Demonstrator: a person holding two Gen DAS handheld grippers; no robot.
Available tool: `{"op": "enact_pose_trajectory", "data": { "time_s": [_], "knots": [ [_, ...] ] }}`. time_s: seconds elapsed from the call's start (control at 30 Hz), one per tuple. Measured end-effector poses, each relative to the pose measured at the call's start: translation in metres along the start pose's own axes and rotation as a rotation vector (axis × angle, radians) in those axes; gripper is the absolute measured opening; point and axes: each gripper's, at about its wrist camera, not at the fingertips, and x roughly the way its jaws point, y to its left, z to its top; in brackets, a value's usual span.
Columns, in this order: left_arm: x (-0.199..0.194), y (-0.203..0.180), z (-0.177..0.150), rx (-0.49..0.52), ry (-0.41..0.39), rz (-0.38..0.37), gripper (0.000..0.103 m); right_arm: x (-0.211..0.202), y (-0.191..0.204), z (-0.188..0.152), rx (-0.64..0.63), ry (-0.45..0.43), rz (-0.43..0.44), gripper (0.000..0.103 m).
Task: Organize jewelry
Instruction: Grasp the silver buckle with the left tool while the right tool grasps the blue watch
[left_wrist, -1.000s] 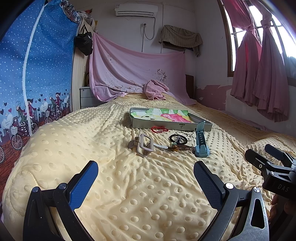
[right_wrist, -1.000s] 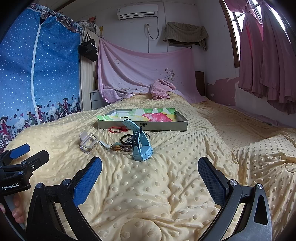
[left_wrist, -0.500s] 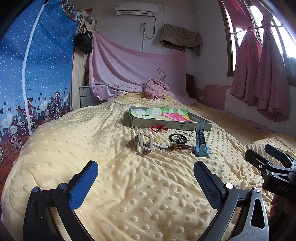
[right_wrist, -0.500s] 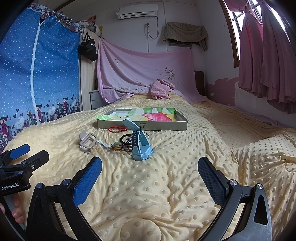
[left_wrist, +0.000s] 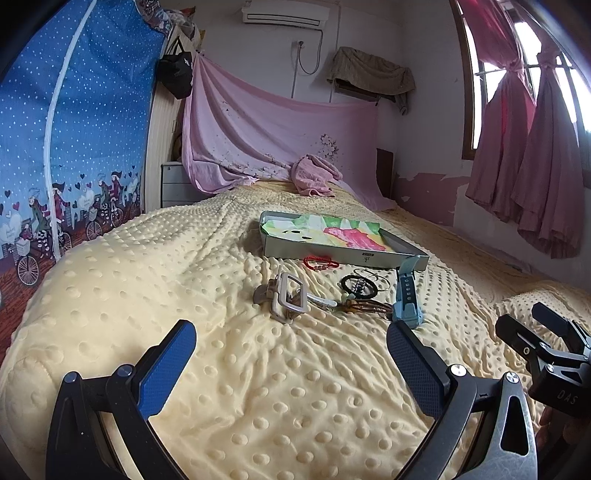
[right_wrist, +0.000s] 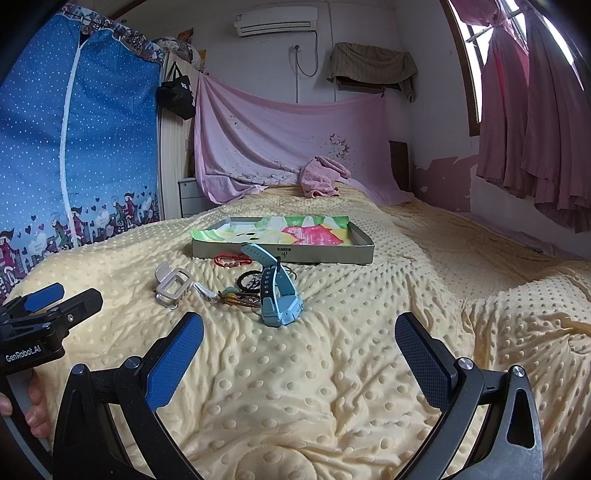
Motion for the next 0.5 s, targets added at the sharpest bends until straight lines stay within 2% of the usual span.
{"op": "enact_pose_trajectory", "data": {
  "time_s": [0.2,0.3,0.5],
  "knots": [
    [0.026,0.002,0.018,-0.015,0.008,0.011,0.103,0.018,-0.008,0.020,-0.015,-0.004,0.013,0.102],
    [0.047,0.005,0.030,-0.033,0.029,-0.008,0.103,0.034,-0.012,0.030,-0.006,0.005,0.030,0.102],
    [0.089,0.008,0.036,-0.062,0.092,-0.033,0.103,0.077,-0.012,0.041,0.002,0.065,0.079,0.102]
  ]
}}
